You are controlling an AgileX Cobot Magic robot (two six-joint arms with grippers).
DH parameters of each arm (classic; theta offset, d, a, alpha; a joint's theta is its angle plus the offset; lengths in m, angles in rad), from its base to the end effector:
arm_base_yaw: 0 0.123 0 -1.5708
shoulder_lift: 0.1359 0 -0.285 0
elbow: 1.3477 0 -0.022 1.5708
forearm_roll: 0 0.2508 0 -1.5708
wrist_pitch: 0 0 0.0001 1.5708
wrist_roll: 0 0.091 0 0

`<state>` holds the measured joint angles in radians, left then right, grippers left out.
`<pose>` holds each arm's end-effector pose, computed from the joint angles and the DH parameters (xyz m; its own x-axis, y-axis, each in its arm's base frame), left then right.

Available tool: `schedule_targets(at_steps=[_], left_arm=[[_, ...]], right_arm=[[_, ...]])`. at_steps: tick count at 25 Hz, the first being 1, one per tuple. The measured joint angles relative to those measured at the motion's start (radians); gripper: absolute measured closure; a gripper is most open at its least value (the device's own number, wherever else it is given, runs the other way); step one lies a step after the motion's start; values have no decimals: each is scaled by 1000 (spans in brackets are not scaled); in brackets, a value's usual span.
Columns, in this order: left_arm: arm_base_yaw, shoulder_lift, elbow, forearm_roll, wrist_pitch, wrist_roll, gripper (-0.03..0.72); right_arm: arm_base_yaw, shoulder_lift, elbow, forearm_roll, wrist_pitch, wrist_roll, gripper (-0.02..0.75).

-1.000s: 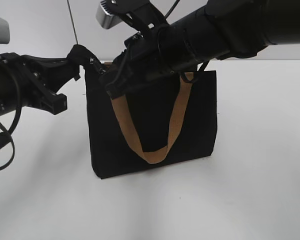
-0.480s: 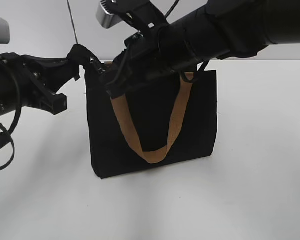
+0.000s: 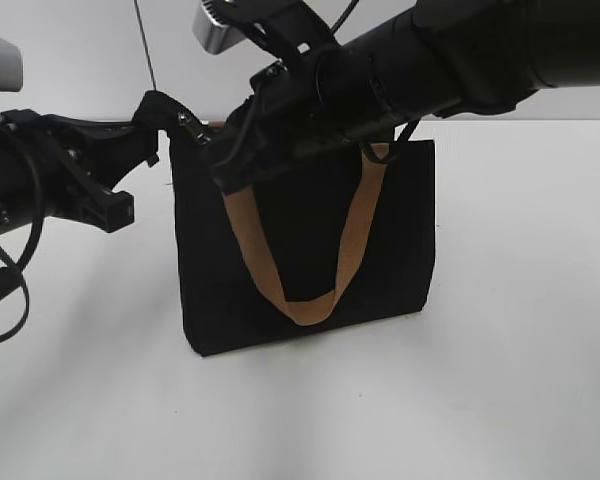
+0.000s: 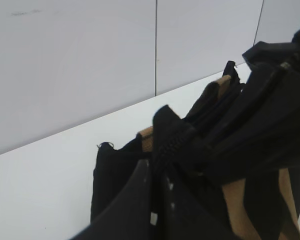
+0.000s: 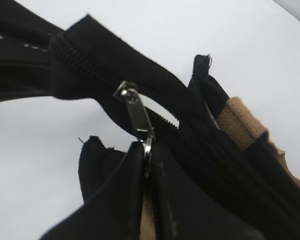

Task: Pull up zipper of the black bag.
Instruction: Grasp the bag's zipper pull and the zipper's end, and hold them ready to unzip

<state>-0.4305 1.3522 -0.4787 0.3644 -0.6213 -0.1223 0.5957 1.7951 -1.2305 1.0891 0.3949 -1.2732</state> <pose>0.2252 -0.1242 0.2276 -0.0696 0.2230 -0.9723 0.6153 0.7768 0.1342 0.3140 0.2504 0.2410 -0.3389 -0.4751 -0.8121 -0.8421 0.5381 0.0367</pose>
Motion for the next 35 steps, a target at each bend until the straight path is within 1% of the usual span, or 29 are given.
schedule_targets(at_steps=[3, 7, 10, 28, 35], left_arm=[[0, 0, 0, 0, 0, 0, 694], [0, 0, 0, 0, 0, 0, 694], [0, 0, 0, 0, 0, 0, 694], [0, 0, 0, 0, 0, 0, 694], [0, 0, 0, 0, 0, 0, 694]], right_arm=[[0, 0, 0, 0, -2, 0, 694], [0, 0, 0, 0, -2, 0, 628], [0, -1, 0, 0, -2, 0, 606], [0, -2, 0, 4, 0, 2, 599], [0, -2, 0, 44, 4, 3, 599]])
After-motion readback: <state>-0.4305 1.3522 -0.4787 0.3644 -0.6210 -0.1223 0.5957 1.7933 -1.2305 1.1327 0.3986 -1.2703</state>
